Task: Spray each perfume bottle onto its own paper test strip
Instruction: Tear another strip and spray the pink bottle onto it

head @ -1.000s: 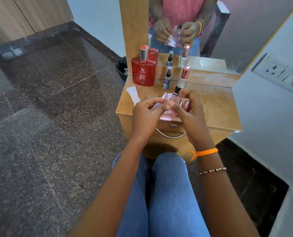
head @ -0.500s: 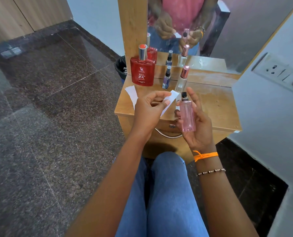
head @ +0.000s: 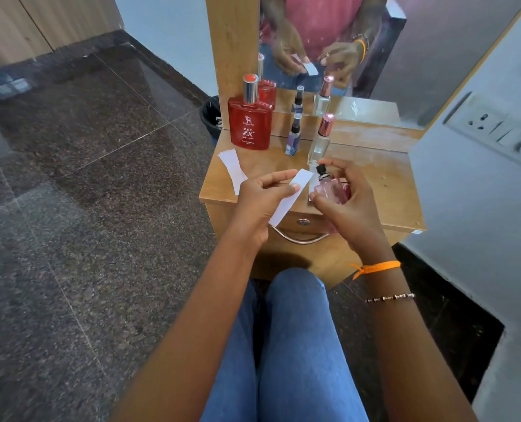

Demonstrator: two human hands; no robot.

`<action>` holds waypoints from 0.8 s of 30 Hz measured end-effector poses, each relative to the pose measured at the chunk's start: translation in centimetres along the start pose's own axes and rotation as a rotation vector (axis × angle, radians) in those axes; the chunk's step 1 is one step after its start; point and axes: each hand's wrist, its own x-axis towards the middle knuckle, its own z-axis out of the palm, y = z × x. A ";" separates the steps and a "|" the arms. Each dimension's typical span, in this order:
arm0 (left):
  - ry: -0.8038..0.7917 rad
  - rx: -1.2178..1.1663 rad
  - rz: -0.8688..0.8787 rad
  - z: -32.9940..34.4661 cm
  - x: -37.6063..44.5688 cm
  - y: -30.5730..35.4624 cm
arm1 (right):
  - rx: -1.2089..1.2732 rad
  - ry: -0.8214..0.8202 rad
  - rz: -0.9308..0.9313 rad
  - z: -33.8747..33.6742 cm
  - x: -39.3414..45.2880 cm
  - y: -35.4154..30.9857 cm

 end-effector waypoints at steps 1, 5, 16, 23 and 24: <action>-0.007 -0.009 -0.023 0.0 0.0 0.0 | -0.122 -0.029 -0.060 -0.2 0.3 -0.1; -0.025 -0.042 -0.074 0.2 0.0 0.1 | -0.325 -0.099 -0.182 -0.5 1.4 -0.3; -0.011 -0.116 -0.045 0.1 0.4 0.1 | -0.440 -0.196 -0.271 -0.8 2.6 -0.4; -0.015 -0.055 -0.008 -0.1 0.1 0.0 | -0.456 -0.191 -0.287 -0.7 2.6 -0.6; -0.011 -0.046 -0.008 -0.1 0.1 0.0 | -0.455 -0.187 -0.281 -0.7 2.6 -0.6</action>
